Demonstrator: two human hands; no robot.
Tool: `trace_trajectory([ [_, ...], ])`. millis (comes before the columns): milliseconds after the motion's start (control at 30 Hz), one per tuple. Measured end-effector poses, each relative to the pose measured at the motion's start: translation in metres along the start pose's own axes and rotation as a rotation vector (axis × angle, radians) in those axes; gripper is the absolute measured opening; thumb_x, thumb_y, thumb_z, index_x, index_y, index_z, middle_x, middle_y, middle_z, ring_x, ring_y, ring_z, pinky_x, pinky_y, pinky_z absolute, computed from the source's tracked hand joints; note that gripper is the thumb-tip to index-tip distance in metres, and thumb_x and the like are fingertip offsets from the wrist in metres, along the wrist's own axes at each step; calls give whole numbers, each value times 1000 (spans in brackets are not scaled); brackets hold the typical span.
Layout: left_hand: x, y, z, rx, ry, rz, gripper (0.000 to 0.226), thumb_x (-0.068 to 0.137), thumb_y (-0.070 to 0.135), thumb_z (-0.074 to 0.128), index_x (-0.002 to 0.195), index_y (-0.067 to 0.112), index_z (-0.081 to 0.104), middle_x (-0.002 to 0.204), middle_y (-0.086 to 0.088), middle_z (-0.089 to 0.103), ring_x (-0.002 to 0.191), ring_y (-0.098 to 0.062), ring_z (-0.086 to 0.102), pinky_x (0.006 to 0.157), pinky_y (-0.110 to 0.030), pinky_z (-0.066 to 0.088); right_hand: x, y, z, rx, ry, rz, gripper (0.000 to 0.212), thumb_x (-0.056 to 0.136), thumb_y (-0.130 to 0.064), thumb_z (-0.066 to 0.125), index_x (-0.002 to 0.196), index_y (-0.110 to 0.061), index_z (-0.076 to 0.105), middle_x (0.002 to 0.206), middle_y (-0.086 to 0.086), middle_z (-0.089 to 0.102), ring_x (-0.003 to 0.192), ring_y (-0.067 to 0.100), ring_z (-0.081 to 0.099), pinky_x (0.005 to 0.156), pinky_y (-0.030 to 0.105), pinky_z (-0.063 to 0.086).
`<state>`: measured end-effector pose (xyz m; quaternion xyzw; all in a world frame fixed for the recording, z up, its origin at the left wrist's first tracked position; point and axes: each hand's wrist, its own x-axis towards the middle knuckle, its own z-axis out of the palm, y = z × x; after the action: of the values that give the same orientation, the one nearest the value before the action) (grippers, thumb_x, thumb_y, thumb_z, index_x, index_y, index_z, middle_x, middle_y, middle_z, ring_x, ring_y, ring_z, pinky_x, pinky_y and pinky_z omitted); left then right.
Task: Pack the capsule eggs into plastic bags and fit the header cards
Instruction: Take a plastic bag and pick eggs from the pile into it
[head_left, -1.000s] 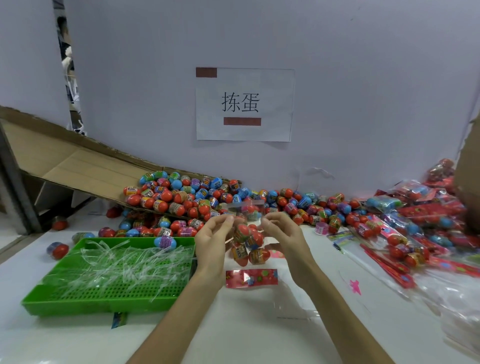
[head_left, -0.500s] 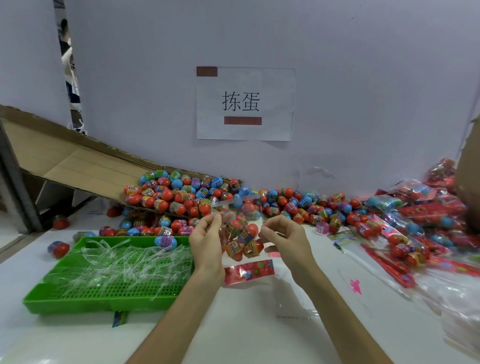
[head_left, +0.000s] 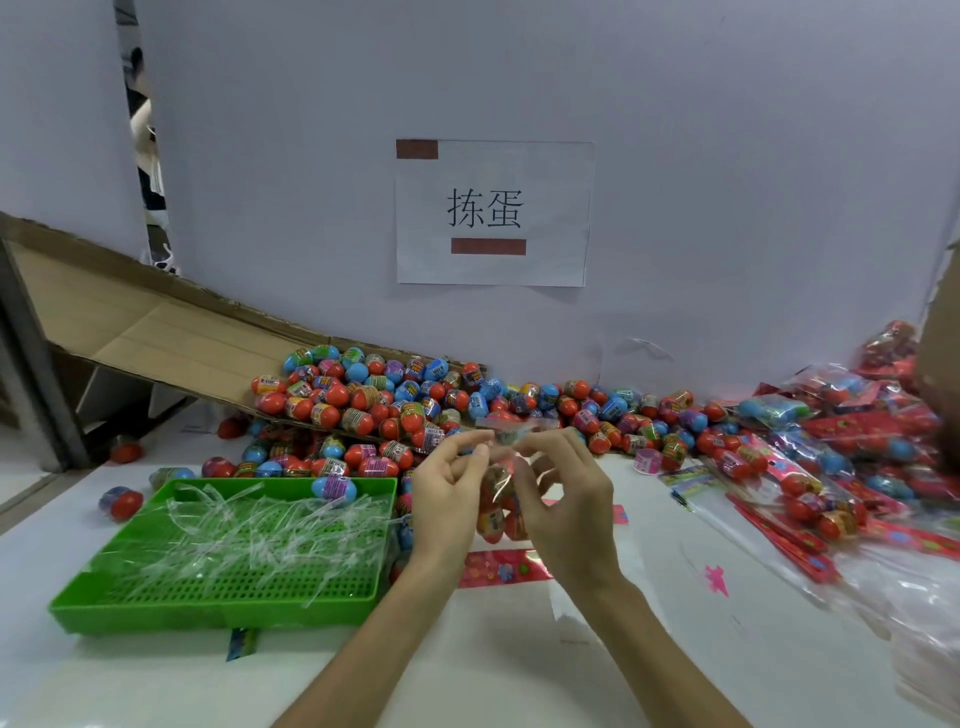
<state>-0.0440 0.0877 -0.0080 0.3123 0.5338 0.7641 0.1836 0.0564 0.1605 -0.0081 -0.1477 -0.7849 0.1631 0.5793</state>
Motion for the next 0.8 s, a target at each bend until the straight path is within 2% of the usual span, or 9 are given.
trace_trajectory([
  [67, -2, -1, 1, 33, -57, 54, 18, 104, 12, 60, 110, 21, 74, 88, -1, 80, 88, -15, 78, 73, -21, 60, 0, 0, 1, 6, -4, 7, 18, 90, -4, 74, 103, -14, 68, 99, -8, 61, 81, -1, 61, 67, 5, 48],
  [200, -4, -2, 3, 102, -131, 127, 21, 103, 10, 61, 109, 24, 75, 90, 1, 80, 92, -16, 77, 78, -27, 62, 3, 4, -4, 41, 31, 56, 17, 89, -9, 75, 104, -15, 70, 99, -10, 61, 80, 1, 62, 64, 6, 48],
  [267, -6, -1, 3, 137, -160, 163, 25, 103, 9, 61, 107, 29, 75, 90, 3, 80, 88, -17, 77, 73, -28, 63, 3, 4, -5, 38, 49, 68, 14, 90, -13, 75, 103, -17, 70, 99, -13, 60, 79, 2, 62, 60, 6, 48],
  [333, -8, -3, 4, 216, -185, 219, 28, 103, 11, 60, 108, 34, 74, 88, 6, 78, 79, -20, 75, 65, -36, 63, 3, 5, -4, 23, 59, 77, 13, 89, -16, 76, 101, -17, 70, 98, -12, 61, 76, 3, 62, 57, 7, 48],
  [367, -9, -4, 4, 261, -201, 250, 27, 103, 12, 60, 110, 34, 73, 89, 8, 78, 77, -19, 74, 66, -37, 63, 3, 6, -4, 17, 59, 77, 13, 89, -16, 76, 101, -17, 71, 98, -11, 61, 75, 3, 61, 57, 7, 47],
  [467, -11, -7, 4, 327, -229, 303, 26, 103, 10, 60, 120, 26, 71, 96, 14, 78, 90, -9, 76, 78, -27, 62, 3, 9, -5, -2, 53, 73, 13, 88, -14, 78, 100, -17, 75, 98, -7, 65, 72, 3, 60, 57, 6, 47],
  [633, -10, -7, 3, 387, -224, 336, 27, 103, 11, 60, 123, 26, 70, 96, 17, 76, 88, -7, 75, 73, -23, 61, 4, 8, -8, -8, 47, 53, 11, 88, -17, 77, 99, -16, 77, 97, -5, 66, 70, 1, 60, 57, 7, 49],
  [800, -9, -7, 2, 411, -253, 358, 27, 105, 15, 58, 128, 24, 69, 95, 11, 76, 83, -13, 75, 71, -34, 63, 8, 5, -10, 21, 48, 56, 8, 88, -17, 74, 95, -14, 73, 98, -10, 63, 66, 5, 61, 55, 5, 47],
])
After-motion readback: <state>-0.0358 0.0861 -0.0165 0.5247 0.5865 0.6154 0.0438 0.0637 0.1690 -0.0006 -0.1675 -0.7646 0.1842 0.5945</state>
